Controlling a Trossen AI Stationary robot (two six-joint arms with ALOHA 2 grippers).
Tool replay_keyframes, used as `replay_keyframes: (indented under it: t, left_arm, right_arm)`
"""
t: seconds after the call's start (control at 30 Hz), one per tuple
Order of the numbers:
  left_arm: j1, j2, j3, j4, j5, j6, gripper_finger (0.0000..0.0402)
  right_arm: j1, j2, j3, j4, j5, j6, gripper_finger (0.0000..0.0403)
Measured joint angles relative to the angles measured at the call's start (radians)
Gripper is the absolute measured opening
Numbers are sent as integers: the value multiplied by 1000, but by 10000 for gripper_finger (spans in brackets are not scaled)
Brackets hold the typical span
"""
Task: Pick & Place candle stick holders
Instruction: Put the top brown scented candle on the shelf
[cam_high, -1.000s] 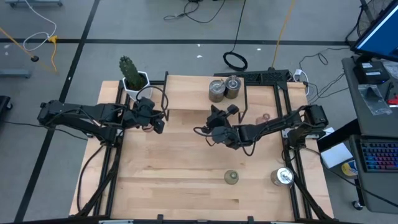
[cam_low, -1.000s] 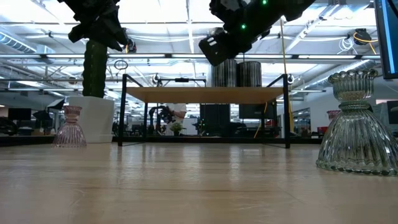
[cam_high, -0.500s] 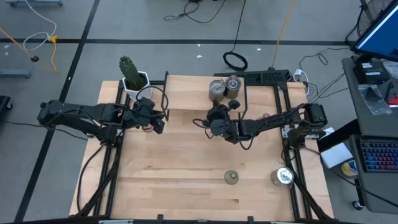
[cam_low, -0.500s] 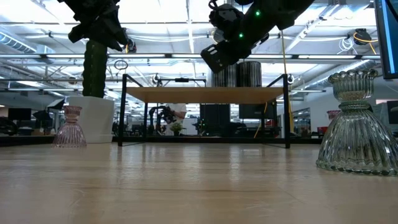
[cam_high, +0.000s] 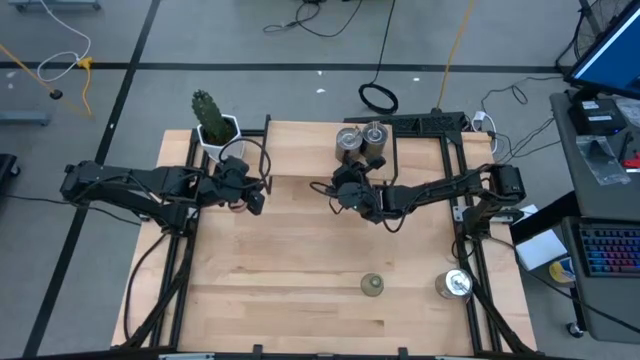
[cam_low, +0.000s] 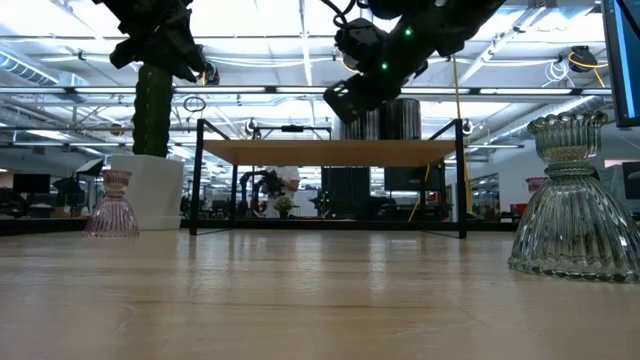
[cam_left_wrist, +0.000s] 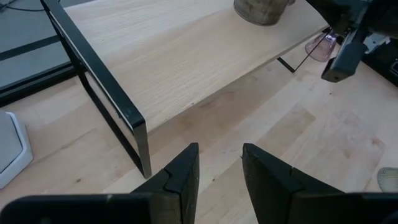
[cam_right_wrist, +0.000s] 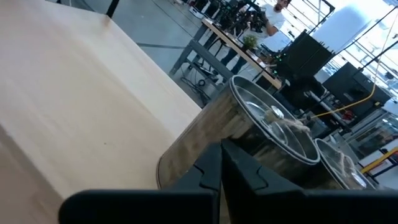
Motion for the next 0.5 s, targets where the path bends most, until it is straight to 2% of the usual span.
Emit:
replay_keyframes:
  t: [0.5]
  left_arm:
    - [0,0,0,0,0,0,122]
  right_arm:
    - [-12,0,0,0,0,0,0]
